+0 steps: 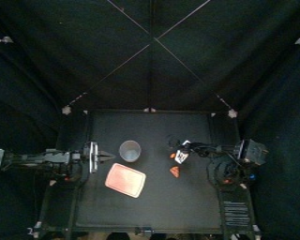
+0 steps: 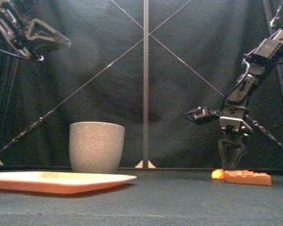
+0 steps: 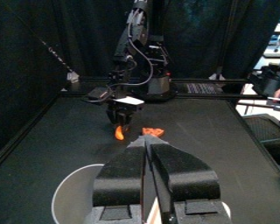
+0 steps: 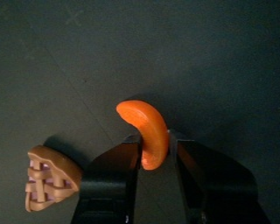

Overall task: Pick the tangerine then place it in the grey bowl
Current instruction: Place tangerine in the grey bowl

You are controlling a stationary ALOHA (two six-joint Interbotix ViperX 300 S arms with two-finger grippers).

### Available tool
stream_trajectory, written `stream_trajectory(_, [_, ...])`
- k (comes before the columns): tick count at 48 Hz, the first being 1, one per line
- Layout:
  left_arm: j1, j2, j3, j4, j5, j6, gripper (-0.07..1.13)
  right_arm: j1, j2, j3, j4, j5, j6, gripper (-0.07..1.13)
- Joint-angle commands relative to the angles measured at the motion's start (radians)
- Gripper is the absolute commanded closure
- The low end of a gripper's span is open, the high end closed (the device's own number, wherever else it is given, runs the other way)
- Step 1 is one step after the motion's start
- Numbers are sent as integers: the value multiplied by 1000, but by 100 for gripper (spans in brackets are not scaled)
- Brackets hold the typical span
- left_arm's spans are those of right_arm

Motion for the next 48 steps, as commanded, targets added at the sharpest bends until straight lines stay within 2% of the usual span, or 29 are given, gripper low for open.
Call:
stream_trajectory(1, [-3,3,-9,-2,-9,-2,59,3,-17,-20,2,0,-2,45])
stream_trajectory(13, [-2,3,-8,-6,-11,-2,59,43,-74,-98,2,52,-3,45])
stream_trajectory(25, [-2,5,-9,-6,-29,0,59,153,-141,-325,-2,26,-8,45])
stream_trajectory(36, [-2,3,-5,-6,-35,0,59,233,-2,-506,-6,-95,-9,45])
stream_trajectory(48, [-3,3,-5,-6,-40,2,59,233,224,-666,-9,-129,-9,42])
